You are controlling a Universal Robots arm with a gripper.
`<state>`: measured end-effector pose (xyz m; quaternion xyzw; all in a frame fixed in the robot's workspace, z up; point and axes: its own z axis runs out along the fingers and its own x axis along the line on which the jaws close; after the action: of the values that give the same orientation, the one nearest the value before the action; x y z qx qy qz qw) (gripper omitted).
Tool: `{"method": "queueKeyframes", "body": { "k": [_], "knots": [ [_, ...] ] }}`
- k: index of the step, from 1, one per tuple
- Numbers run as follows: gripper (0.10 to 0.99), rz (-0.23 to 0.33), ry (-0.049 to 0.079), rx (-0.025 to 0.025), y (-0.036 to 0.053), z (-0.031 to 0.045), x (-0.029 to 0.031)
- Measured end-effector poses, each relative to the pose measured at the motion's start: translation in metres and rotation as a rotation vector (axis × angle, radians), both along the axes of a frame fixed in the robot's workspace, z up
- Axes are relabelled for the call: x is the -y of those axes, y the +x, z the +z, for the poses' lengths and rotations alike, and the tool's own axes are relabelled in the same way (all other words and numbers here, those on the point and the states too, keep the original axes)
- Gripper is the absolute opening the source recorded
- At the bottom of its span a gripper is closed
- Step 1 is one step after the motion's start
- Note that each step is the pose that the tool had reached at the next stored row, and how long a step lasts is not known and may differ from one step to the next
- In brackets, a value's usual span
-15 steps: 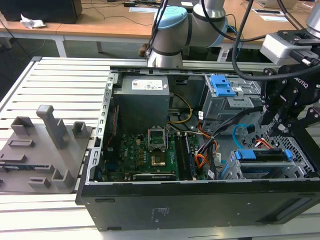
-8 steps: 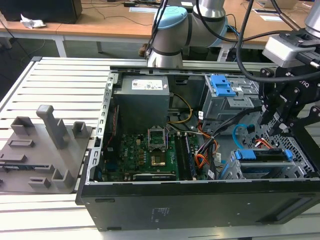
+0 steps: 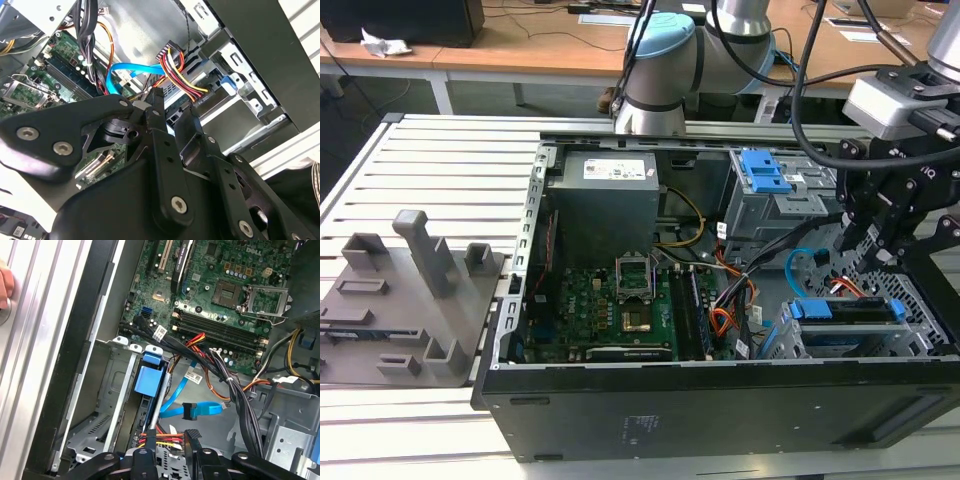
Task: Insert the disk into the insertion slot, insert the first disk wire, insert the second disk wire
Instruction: 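Insert the second disk wire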
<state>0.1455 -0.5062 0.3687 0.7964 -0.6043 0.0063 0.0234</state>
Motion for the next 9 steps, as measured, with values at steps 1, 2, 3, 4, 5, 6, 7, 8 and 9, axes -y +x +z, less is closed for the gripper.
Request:
{"method": "queueKeyframes", "body": {
  "k": [1,2,3,4,5,6,7,8,9],
  "knots": [
    [0.361,0.000,0.000,0.0000,0.0000,-0.0005,0.0000],
    [0.361,0.000,0.000,0.0000,0.0000,-0.0008,0.0000],
    [0.361,0.000,0.000,0.0000,0.0000,-0.0015,0.0000],
    [0.361,0.000,0.000,0.0000,0.0000,-0.0018,0.0000],
    [0.361,0.000,0.000,0.0000,0.0000,-0.0021,0.0000],
    [0.361,0.000,0.000,-0.0001,0.0000,-0.0026,0.0000],
    [0.361,0.000,0.000,0.0000,0.0000,-0.0029,0.0000],
    [0.361,0.000,0.000,0.0000,0.0000,-0.0032,0.0000],
    [0.361,0.000,0.000,0.0000,0.0000,-0.0036,0.0000]
  ]
}}
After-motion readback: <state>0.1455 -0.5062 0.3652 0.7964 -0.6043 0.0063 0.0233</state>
